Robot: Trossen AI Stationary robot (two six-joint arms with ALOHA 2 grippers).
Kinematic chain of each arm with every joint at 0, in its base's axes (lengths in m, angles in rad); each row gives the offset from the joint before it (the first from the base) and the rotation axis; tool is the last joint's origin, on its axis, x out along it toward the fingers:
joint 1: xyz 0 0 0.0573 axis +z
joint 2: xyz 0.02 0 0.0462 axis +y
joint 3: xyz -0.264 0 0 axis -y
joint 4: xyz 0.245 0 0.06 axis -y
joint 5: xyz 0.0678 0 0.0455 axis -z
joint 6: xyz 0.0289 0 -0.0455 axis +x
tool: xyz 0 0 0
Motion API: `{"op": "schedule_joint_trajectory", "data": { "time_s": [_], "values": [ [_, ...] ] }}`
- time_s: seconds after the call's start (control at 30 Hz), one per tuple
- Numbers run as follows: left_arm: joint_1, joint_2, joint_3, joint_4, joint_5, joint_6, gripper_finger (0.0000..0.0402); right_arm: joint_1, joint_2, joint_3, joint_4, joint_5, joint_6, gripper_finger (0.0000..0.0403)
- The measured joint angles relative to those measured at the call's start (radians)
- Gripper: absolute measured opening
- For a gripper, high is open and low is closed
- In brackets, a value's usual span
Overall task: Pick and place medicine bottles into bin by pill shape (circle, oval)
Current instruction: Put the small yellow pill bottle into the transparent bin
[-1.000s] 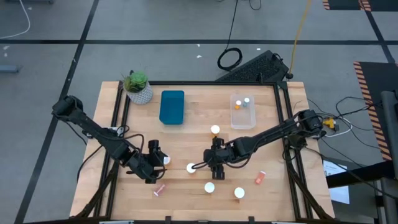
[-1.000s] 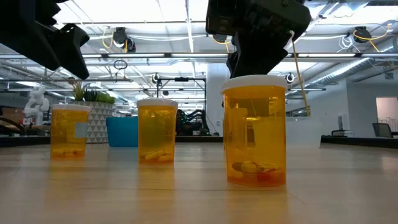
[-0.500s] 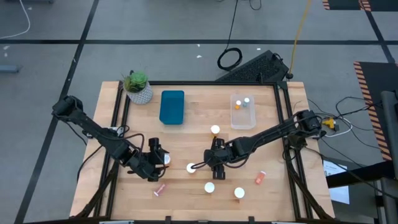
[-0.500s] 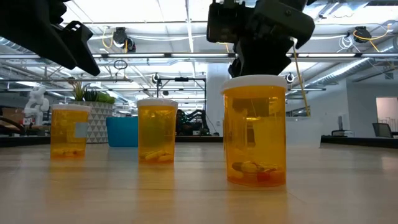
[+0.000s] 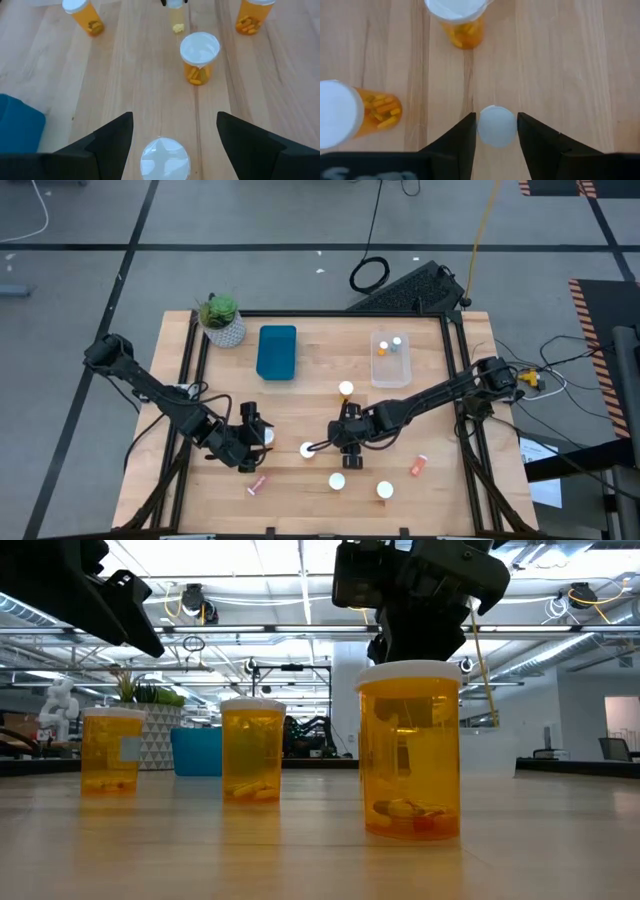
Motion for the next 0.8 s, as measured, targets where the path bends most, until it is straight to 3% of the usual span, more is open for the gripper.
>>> {"op": "schedule_joint_trajectory", "data": {
  "time_s": [0.8],
  "values": [
    [0.000,0.000,0.000,0.000,-0.005,0.002,0.0292,0.000,0.000,-0.037,0.033,0.014,-0.010,0.0175]
  ]
}}
